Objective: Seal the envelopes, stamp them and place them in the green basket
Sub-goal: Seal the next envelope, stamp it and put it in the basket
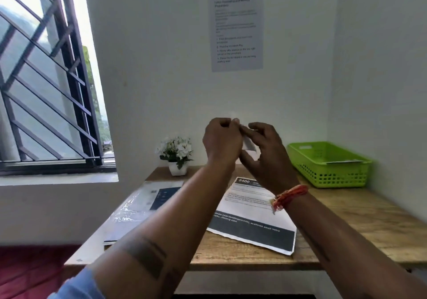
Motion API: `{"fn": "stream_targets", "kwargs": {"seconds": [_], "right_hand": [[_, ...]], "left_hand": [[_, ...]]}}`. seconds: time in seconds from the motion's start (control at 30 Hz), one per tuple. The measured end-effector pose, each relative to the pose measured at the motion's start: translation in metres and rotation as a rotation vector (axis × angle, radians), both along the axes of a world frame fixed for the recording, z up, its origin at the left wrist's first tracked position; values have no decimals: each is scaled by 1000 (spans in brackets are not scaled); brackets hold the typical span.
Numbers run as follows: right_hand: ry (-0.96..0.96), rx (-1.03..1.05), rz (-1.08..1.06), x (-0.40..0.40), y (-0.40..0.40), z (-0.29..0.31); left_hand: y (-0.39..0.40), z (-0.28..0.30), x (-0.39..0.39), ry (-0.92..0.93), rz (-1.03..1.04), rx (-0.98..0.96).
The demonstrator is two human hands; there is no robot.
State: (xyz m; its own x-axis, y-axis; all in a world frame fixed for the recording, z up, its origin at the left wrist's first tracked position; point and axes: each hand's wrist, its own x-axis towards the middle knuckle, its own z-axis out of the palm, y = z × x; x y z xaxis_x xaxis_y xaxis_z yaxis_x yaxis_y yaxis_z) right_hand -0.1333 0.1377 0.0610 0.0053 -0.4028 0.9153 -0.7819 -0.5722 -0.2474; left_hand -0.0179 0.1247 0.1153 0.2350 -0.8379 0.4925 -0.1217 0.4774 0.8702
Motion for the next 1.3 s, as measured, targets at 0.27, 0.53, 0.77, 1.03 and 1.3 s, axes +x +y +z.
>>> {"fn": "stream_targets", "kwargs": {"seconds": [0.27,0.53,0.77,1.03,1.3], "right_hand": [[524,339,-275,-32,-4,-49],[567,774,-14,-43,-11,-79],[571,980,43,-38,-12,-83],[633,1084,4,-42,-12,-84],[576,1229,-266,-101,-8,-83]], "left_hand": [[-20,-57,37,231,-208,518],[-34,-112,46,-816,95,430],[-35,-139,24,-1235,143,-56],[-45,-156,13,-1315,-249,181],[-42,-149,13,-1447,-238,326]]}}
